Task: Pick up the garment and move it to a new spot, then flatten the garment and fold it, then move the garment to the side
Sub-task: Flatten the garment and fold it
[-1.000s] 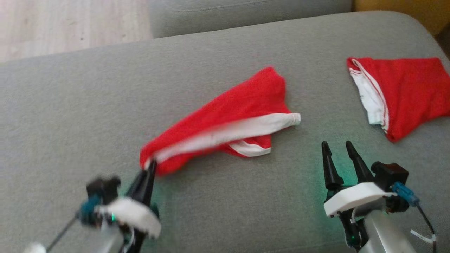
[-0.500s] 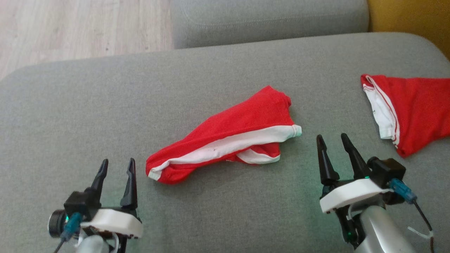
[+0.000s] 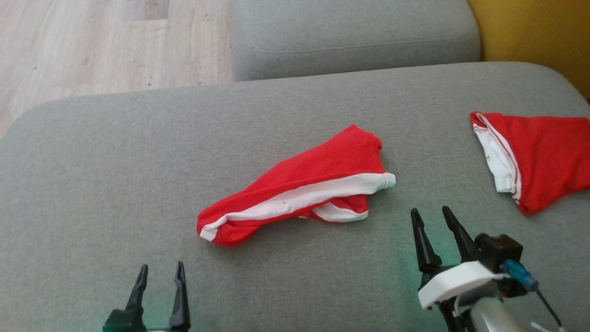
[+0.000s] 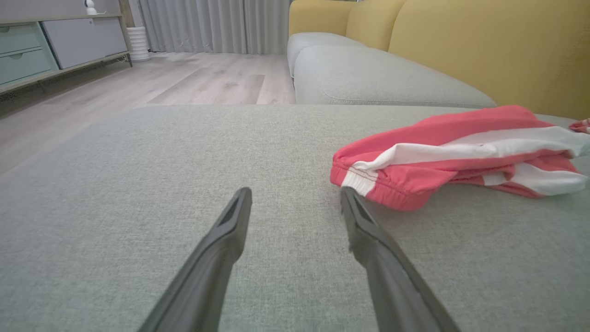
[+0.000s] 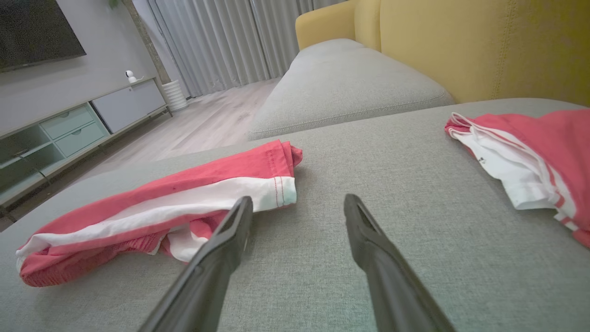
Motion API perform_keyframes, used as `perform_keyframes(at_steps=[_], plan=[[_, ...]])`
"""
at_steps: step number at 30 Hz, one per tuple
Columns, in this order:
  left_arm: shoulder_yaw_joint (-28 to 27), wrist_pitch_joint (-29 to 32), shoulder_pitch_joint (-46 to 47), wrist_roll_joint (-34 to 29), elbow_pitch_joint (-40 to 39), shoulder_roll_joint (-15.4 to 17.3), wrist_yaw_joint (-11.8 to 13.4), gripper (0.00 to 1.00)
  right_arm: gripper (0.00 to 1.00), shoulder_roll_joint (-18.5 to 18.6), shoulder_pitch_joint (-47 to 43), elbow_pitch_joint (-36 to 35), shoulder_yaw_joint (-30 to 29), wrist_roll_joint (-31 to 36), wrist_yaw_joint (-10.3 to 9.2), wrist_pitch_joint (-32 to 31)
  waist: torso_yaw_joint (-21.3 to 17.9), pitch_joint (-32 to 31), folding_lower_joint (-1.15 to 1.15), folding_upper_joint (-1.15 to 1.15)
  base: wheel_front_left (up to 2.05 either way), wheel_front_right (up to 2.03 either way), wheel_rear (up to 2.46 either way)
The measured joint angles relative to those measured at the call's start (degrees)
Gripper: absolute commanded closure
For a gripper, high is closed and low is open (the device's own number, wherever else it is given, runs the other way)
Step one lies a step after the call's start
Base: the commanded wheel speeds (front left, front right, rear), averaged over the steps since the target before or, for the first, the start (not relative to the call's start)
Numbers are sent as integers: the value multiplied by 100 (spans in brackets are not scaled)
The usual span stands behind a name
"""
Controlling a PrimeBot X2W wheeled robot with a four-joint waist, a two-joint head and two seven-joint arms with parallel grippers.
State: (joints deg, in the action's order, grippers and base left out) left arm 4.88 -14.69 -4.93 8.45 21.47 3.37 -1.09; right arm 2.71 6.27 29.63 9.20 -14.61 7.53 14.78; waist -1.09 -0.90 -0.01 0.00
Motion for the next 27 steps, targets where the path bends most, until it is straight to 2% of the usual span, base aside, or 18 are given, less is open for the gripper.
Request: perform_keyframes(at_steps=[5,10,15,27], plan=[[8,0,48,-47,-3,-30,-108,0,0,-1,86,292,-38,-182,0,0,160,105,0,0,0,0,0],[135,0,195,-43,1,-38,-248,0,0,1,576,649,-75,-572,0,0,354,319,1,0,0,0,0],[331,0,373,-26,29,-48,-302,0,0,4,1120,928,-155,-1054,0,0,597,579,2,0,0,0,0],[575,0,578,-25,40,-48,-356,0,0,5,1474,1440,18,-2138,0,0,942,1010,2,0,0,0,0]])
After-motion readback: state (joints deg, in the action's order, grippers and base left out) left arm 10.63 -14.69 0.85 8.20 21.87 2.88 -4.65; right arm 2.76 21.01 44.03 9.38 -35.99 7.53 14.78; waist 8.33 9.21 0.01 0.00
